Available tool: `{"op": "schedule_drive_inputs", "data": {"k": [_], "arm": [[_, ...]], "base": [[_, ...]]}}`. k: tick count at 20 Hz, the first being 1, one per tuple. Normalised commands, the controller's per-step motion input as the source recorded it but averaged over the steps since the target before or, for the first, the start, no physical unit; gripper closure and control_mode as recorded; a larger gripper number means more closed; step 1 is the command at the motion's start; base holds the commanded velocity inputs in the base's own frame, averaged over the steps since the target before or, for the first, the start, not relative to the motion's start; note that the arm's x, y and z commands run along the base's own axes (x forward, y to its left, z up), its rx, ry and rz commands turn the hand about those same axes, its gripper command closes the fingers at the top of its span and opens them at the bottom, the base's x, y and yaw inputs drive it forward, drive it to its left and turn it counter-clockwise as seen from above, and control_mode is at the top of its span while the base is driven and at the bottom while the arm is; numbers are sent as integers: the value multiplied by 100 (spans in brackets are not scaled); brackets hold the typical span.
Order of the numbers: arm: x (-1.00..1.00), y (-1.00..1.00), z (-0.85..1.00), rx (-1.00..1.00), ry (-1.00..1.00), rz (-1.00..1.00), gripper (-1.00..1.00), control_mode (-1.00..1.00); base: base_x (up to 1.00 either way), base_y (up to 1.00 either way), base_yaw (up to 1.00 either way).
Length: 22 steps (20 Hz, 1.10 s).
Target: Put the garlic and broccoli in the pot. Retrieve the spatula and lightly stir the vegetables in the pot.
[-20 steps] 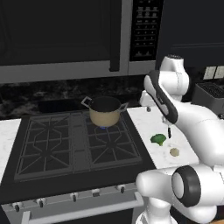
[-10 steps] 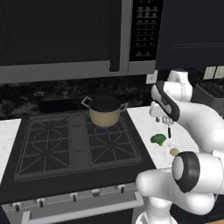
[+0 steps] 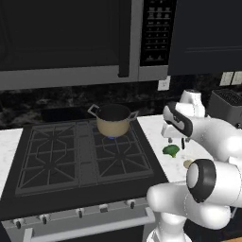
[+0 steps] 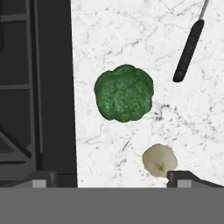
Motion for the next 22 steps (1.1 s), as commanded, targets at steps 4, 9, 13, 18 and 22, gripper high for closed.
{"op": "schedule_drive_inputs", "data": {"k": [4, 9, 13, 18, 22], "arm": [[1, -24, -29, 9, 0, -15, -100, -100], [15, -32, -31, 19, 0, -16, -100, -100], [20, -32, -16, 23, 0, -13, -100, -100], [21, -15, -20, 15, 0, -9, -100, -100], [24, 0, -18, 4, 0, -4, -100, -100]], "base": [[0, 0, 0], [0, 0, 0], [0, 0, 0], [0, 0, 0], [0, 0, 0]]}}
